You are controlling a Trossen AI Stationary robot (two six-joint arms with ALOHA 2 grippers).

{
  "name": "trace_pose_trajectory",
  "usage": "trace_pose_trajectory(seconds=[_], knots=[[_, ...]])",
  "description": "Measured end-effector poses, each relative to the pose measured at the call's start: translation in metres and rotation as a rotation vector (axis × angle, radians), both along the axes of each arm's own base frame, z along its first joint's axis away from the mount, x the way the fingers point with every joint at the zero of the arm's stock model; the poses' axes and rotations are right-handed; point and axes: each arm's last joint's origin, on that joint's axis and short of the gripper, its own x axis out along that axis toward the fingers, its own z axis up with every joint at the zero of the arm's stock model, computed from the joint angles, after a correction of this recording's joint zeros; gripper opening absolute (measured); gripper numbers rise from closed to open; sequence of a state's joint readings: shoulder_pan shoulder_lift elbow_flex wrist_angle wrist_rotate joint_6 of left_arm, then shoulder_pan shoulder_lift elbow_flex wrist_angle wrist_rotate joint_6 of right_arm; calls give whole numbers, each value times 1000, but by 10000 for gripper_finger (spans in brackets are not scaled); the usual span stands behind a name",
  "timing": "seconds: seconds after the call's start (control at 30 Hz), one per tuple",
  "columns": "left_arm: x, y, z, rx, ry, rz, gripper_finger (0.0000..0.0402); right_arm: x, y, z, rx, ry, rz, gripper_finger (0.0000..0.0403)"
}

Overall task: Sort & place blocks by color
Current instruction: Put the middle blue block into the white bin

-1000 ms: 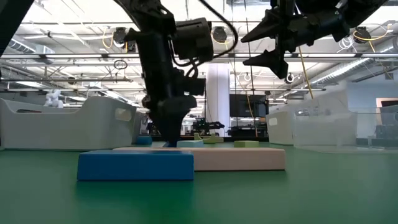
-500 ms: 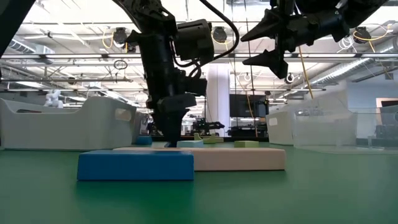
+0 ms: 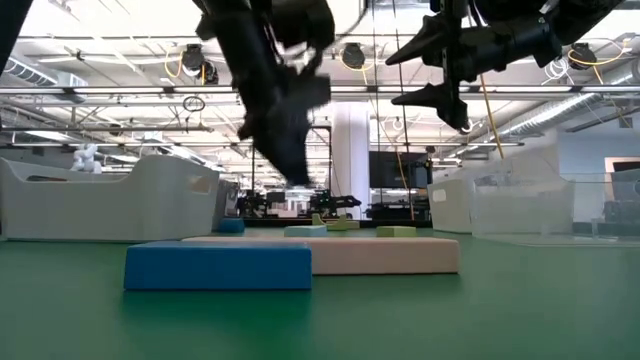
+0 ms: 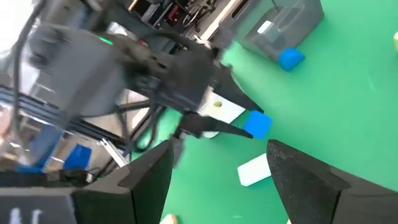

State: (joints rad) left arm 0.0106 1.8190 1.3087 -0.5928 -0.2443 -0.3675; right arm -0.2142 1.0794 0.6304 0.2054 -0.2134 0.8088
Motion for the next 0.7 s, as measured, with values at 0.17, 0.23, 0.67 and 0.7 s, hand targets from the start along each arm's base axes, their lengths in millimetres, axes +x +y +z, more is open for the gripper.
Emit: trace_pose_trajectory(seconds=[0.17,0.23,0.67,0.7], knots=[[5,-7,33,17,-219,-37,130,0,0,0,117,-3,-38,251],[8,-10,43,35,-308,-66,130,0,0,0,163,-2,-53,251],[25,-16,63,216,-542,-91,130,3,-1,-2,364,2,-118,252],[26,-15,65,222,-558,-90,130,5,-1,-2,363,-8,-117,252]])
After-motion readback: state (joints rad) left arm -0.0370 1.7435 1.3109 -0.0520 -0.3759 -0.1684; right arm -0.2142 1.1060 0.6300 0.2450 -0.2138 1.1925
